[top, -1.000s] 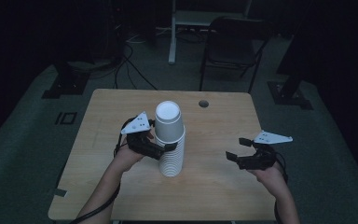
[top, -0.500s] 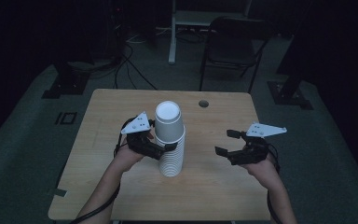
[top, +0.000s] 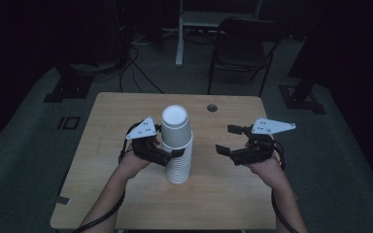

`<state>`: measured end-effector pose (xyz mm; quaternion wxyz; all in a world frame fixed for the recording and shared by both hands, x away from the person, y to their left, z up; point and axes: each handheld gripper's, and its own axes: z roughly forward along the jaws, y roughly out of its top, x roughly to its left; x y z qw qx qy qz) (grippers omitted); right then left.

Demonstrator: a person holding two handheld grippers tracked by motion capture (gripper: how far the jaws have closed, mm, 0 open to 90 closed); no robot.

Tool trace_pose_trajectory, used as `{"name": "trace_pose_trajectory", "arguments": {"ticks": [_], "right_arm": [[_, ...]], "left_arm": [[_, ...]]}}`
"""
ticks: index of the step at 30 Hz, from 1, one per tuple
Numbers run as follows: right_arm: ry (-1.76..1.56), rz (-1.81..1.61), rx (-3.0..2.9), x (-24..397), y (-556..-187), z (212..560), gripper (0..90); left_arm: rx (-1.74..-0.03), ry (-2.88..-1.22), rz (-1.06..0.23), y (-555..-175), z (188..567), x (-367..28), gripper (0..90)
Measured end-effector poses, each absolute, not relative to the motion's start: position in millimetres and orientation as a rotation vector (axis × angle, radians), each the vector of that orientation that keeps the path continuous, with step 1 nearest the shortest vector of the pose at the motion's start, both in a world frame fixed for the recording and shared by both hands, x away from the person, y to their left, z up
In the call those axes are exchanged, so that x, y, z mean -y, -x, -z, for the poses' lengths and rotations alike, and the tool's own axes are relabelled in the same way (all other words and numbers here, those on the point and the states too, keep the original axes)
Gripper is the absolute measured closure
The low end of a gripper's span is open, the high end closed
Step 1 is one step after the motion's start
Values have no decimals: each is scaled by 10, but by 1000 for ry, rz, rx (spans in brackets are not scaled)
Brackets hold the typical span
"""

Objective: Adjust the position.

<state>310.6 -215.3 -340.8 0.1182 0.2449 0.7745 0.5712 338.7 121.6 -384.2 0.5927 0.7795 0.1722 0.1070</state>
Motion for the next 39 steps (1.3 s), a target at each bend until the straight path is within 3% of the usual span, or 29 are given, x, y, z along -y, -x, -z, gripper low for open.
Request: {"name": "trace_pose_trajectory", "arguments": {"ticks": [39], "right_arm": [[-466, -1730, -2309, 1355, -3269, 3004, 138]], "left_arm": [[-401, -1810, -243, -3383, 3849, -1214, 49]]}}
